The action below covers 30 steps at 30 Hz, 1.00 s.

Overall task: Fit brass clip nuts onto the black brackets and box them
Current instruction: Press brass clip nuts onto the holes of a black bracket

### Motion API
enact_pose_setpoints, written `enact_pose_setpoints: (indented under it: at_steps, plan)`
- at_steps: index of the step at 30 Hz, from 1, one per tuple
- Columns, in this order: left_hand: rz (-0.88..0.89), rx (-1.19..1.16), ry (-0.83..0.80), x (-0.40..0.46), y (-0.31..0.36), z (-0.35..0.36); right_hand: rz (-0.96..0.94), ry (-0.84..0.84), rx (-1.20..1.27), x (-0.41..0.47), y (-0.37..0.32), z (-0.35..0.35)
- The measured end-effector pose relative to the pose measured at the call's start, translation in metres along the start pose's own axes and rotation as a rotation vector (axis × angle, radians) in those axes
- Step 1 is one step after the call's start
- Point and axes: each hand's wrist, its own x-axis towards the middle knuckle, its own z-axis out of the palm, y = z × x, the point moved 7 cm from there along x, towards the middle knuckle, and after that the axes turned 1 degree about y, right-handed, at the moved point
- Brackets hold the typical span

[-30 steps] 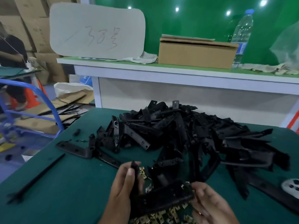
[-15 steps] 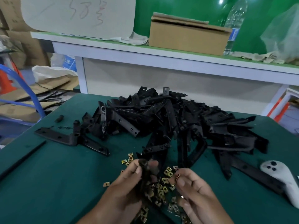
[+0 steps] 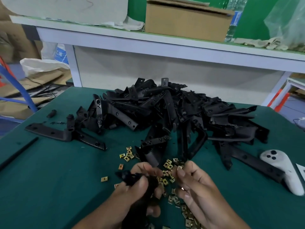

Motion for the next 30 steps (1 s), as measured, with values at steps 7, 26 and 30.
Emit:
enact_pose_setpoints:
  at_steps: [7, 26, 30]
  plan:
    - [0.156, 0.689, 0.042, 0.0, 0.01, -0.016, -0.043, -0.023, -0.02, -0.002, -0.005, 0.0]
    - [-0.049, 0.729, -0.183, -0.004, -0.018, -0.008, -0.009, 0.021, -0.198, -0.008, -0.017, -0.001]
    - [-0.003, 0.807, -0.115, -0.003, -0.018, -0.007, 0.03, -0.019, -0.279, -0.01, -0.012, 0.004]
